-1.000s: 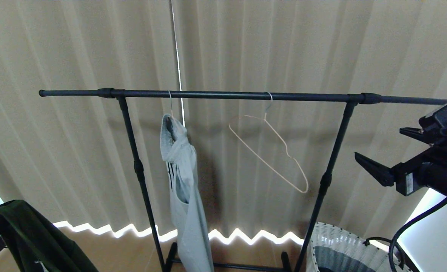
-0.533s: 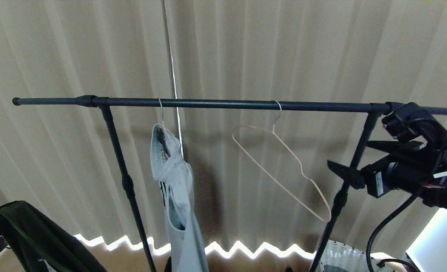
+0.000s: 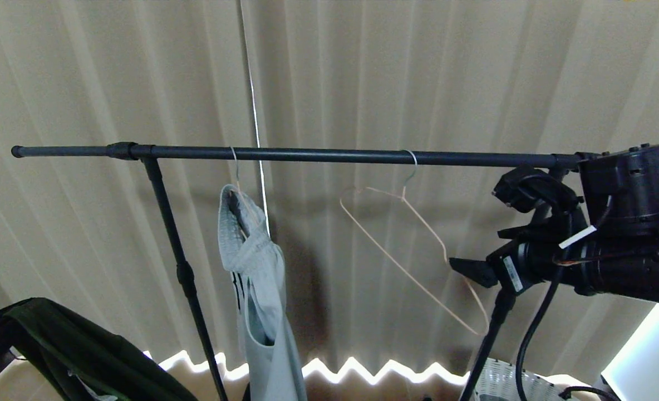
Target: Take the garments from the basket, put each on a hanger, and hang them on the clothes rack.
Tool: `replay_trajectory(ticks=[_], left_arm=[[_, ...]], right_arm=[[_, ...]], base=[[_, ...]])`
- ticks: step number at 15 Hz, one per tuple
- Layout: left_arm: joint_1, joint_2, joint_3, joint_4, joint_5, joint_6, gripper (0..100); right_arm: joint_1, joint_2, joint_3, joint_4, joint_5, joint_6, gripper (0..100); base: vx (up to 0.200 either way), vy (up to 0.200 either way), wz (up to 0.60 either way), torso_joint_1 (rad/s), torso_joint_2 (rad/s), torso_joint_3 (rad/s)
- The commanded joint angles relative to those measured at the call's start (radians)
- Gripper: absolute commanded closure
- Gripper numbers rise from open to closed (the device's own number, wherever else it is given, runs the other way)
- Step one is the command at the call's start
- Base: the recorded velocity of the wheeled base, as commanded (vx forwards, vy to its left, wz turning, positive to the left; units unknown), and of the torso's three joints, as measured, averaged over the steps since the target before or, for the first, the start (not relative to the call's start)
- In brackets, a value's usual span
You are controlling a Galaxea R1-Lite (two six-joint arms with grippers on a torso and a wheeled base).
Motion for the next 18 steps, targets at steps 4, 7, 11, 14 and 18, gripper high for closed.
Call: replay_trajectory(ticks=[4, 7, 11, 14, 18], left_arm=[[0.001, 0.001, 0.002, 0.000, 0.000, 0.000, 100], [-0.001, 0.003, 0.003, 0.000, 0.000, 0.002, 100], [-0.001, 0.000, 0.009, 0.000, 0.000, 0.003, 100], [-0.001, 0.000, 0.009, 0.000, 0.000, 0.003, 100], [-0.001, 0.001, 0.011, 0.000, 0.000, 0.003, 100]], right_arm=[[0.027, 0.200, -0.204, 0.180, -0.008, 0.111, 0], [0.042, 0.270, -0.233, 0.172, -0.012, 0.193, 0], [0.045, 0.318, -0.234, 0.106, -0.020, 0.203, 0], [0.047, 0.318, -0.230, 0.099, -0.028, 0.201, 0], [0.047, 0.299, -0.225, 0.099, -0.068, 0.200, 0]], base=[[0.000, 0.000, 0.00, 0.000, 0.00, 0.000], [0.000, 0.000, 0.00, 0.000, 0.00, 0.000], [0.000, 0.000, 0.00, 0.000, 0.00, 0.000], [0.000, 0.000, 0.00, 0.000, 0.00, 0.000], [0.000, 0.000, 0.00, 0.000, 0.00, 0.000]])
